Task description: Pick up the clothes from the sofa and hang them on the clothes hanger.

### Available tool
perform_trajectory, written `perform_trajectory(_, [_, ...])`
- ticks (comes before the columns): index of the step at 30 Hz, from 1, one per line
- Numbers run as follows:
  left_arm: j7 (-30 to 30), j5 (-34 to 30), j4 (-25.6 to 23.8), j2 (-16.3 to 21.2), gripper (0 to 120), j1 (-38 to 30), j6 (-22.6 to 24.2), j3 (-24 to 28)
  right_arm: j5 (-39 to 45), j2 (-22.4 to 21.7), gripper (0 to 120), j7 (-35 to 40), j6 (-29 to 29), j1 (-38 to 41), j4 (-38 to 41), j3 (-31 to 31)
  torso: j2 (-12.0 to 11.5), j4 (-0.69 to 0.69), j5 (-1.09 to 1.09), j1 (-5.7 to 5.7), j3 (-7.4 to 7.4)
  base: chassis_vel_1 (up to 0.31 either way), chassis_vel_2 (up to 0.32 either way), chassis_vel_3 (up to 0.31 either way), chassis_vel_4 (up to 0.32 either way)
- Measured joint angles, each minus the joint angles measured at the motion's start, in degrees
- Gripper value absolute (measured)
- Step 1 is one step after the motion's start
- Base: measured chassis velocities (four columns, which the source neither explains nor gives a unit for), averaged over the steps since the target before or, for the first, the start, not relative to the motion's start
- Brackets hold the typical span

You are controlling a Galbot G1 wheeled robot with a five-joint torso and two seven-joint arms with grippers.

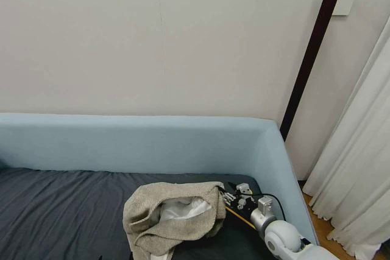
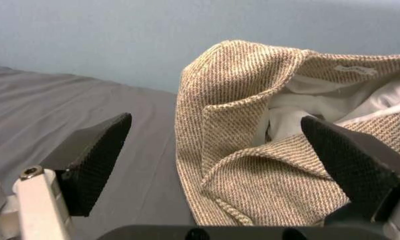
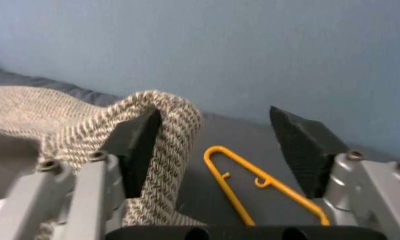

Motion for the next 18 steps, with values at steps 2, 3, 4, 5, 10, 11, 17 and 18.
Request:
perform_trajectory(2, [-0.02, -0.08, 0.05, 0.28, 100, -0.09, 0.00, 0.10, 2.41, -1.22, 79, -0.66, -2.62, -0.51, 0.43, 0.57, 0.00, 0.00, -0.01, 0.00, 0.00, 0.000, 0.000, 0.000, 0.000])
perform_trajectory(3, [-0.06, -0.13, 0.03, 0.41, 100, -0.10, 0.00, 0.10, 3.71, -1.90, 84, -0.91, -3.35, -0.94, 0.67, 0.72, 0.00, 0.00, 0.00, 0.00, 0.00, 0.000, 0.000, 0.000, 0.000])
perform_trajectory(4, [-0.06, -0.13, 0.03, 0.41, 100, -0.10, 0.00, 0.10, 3.71, -1.90, 84, -0.91, -3.35, -0.94, 0.67, 0.72, 0.00, 0.00, 0.00, 0.00, 0.00, 0.000, 0.000, 0.000, 0.000])
perform_trajectory(5, [-0.11, -0.16, -0.05, 0.48, 100, -0.10, 0.00, 0.08, 5.03, -2.24, 88, -0.78, -3.60, -1.55, 1.22, 1.18, 0.00, 0.00, 0.00, 0.00, 0.00, 0.000, 0.000, 0.000, 0.000])
perform_trajectory(10, [-0.32, -0.41, -0.27, 0.79, 100, -0.10, -0.02, -0.10, 11.58, -2.81, 100, 1.20, -5.14, -6.58, 6.60, 6.17, 0.00, 0.01, -0.01, 0.00, 0.00, 0.000, 0.000, 0.000, 0.000])
perform_trajectory(11, [-0.32, -0.51, -0.27, 0.90, 100, -0.16, -0.01, -0.10, 12.70, -2.90, 100, 1.60, -5.55, -8.45, 8.42, 7.76, 0.00, 0.01, 0.00, 0.00, 0.00, 0.000, 0.000, 0.000, 0.000])
perform_trajectory(17, [-0.40, -1.28, -0.09, 1.58, 100, -1.00, 0.54, -0.15, 14.83, -2.76, 100, 3.04, -7.13, -17.68, 16.38, 12.70, 0.00, -0.01, -0.02, 0.00, 0.00, 0.000, 0.000, 0.000, 0.000])
perform_trajectory(18, [-0.46, -1.46, -0.01, 1.75, 100, -1.16, 0.69, -0.22, 14.84, -2.37, 100, 3.44, -7.43, -19.02, 17.44, 12.85, 0.00, -0.01, -0.01, 0.00, 0.00, 0.000, 0.000, 0.000, 0.000])
